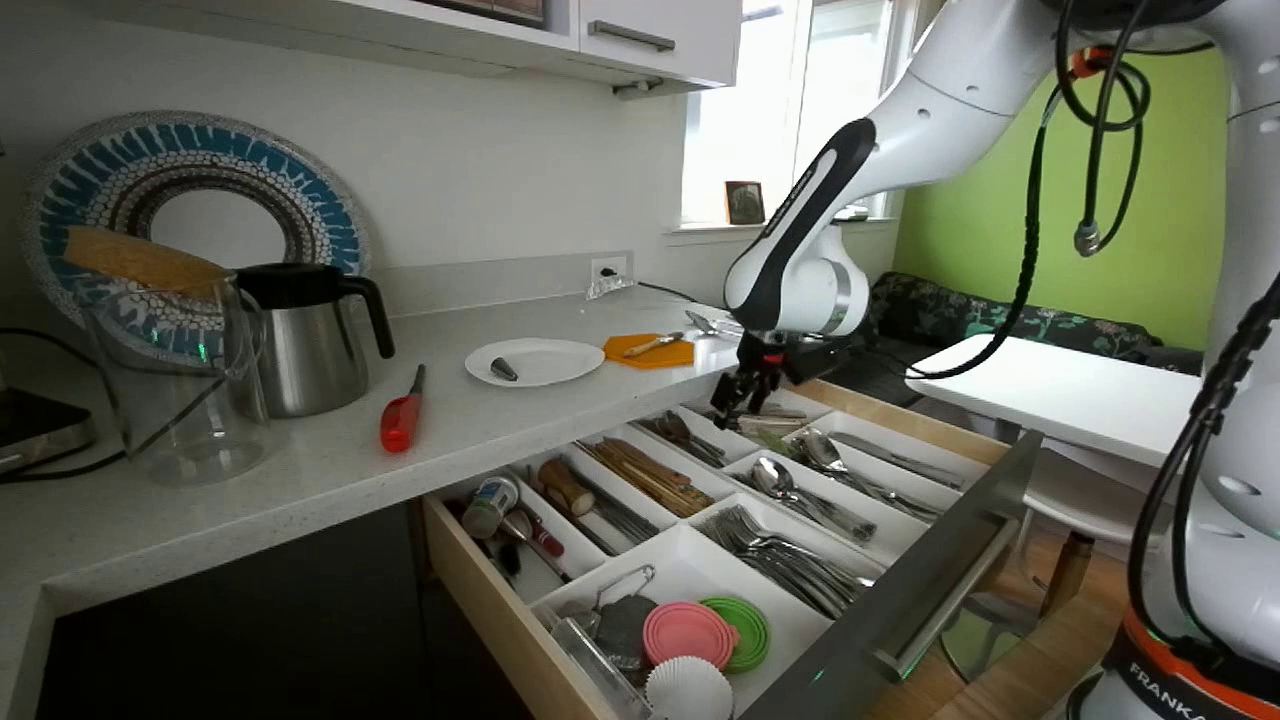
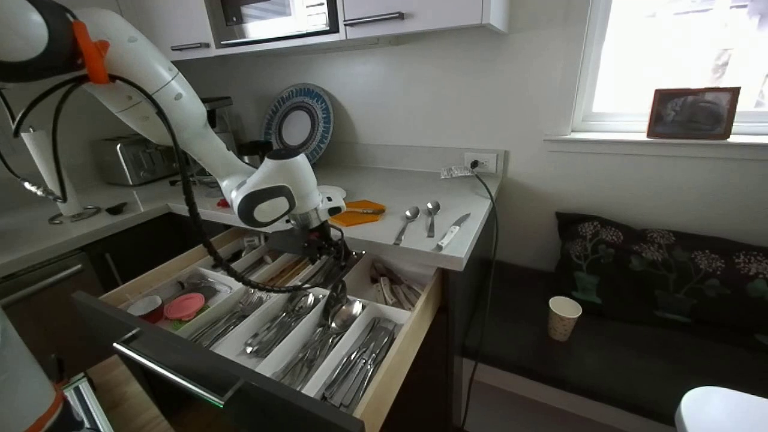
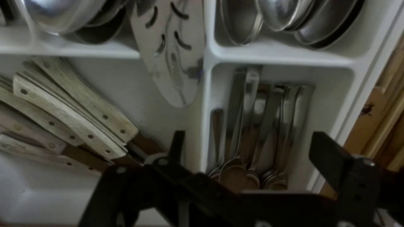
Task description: Pick up the silver spoon from the orange lunch box lid from and put it in the open drawer
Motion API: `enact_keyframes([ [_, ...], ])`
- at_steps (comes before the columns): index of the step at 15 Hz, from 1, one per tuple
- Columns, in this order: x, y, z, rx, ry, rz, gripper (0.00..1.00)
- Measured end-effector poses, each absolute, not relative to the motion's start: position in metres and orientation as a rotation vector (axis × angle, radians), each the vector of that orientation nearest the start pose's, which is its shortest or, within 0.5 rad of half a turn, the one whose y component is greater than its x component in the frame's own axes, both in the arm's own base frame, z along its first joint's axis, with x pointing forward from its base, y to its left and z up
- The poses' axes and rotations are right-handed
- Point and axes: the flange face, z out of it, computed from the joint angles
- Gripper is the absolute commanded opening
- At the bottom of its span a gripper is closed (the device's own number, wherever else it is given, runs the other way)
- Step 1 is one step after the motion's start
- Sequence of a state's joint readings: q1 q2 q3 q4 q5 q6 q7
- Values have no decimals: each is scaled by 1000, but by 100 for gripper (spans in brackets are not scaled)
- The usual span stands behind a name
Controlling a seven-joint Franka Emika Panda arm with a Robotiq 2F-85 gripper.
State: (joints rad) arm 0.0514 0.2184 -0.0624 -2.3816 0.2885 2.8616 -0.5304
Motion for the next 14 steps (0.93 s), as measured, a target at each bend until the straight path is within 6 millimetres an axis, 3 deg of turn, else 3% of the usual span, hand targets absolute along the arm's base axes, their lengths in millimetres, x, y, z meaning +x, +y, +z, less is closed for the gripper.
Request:
enact_keyframes([
  [2,523,-25,282,-3052,-373,-346,100],
  [5,518,-29,335,-3018,-307,-310,100],
  [10,505,-33,429,-2989,-214,-406,100],
  [12,496,-37,459,-2989,-209,-502,100],
  [14,486,-39,477,-2986,-217,-559,100],
])
